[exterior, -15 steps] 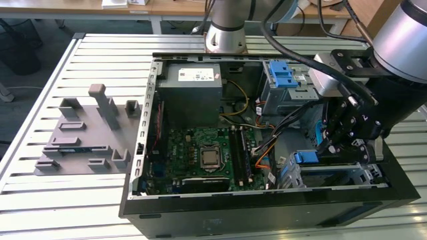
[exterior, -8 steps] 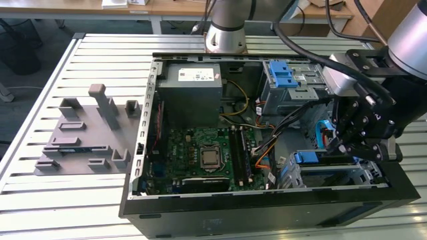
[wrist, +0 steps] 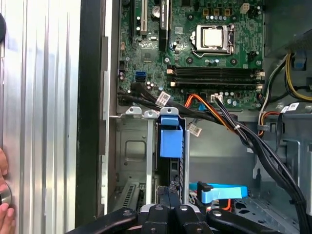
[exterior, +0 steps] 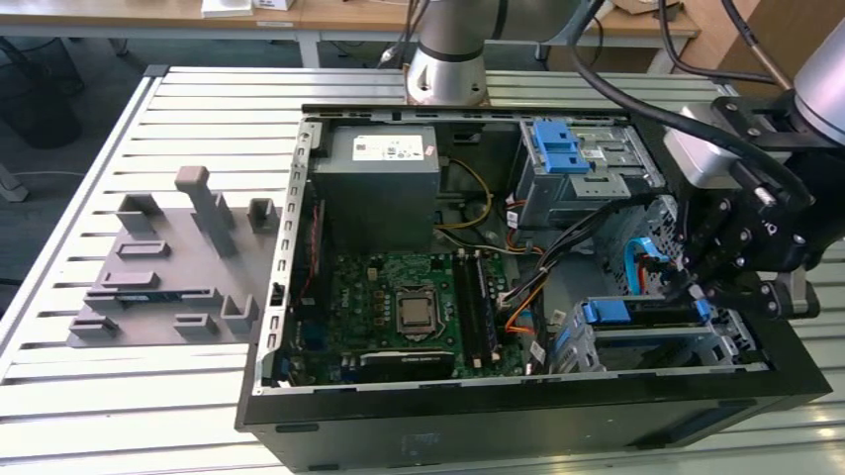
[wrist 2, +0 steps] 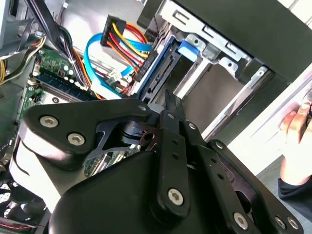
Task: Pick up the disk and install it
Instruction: 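Insert the first disk wire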
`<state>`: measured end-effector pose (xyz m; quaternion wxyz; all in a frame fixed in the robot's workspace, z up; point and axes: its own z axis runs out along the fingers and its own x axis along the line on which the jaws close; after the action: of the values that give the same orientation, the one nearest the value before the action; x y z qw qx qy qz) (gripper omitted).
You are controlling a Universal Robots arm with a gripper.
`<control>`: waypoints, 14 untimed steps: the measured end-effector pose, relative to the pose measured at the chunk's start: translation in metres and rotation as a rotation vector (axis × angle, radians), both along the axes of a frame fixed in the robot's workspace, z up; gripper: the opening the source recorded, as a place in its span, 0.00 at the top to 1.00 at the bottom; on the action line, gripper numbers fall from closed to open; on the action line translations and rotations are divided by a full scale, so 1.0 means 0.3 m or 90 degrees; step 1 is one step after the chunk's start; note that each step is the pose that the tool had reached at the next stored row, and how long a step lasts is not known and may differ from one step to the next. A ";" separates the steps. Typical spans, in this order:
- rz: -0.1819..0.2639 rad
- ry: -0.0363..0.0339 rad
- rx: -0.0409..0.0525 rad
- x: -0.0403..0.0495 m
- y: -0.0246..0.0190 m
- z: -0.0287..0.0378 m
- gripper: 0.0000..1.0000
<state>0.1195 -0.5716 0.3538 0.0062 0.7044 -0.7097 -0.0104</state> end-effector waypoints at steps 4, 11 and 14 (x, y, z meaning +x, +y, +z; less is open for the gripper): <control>0.000 -0.0013 -0.0002 0.002 0.011 0.011 0.89; 0.000 -0.0040 -0.0002 0.010 0.037 0.025 0.89; 0.000 -0.0040 -0.0002 0.019 0.043 0.025 0.89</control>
<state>0.1252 -0.5588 0.3613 0.0041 0.7044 -0.7098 -0.0081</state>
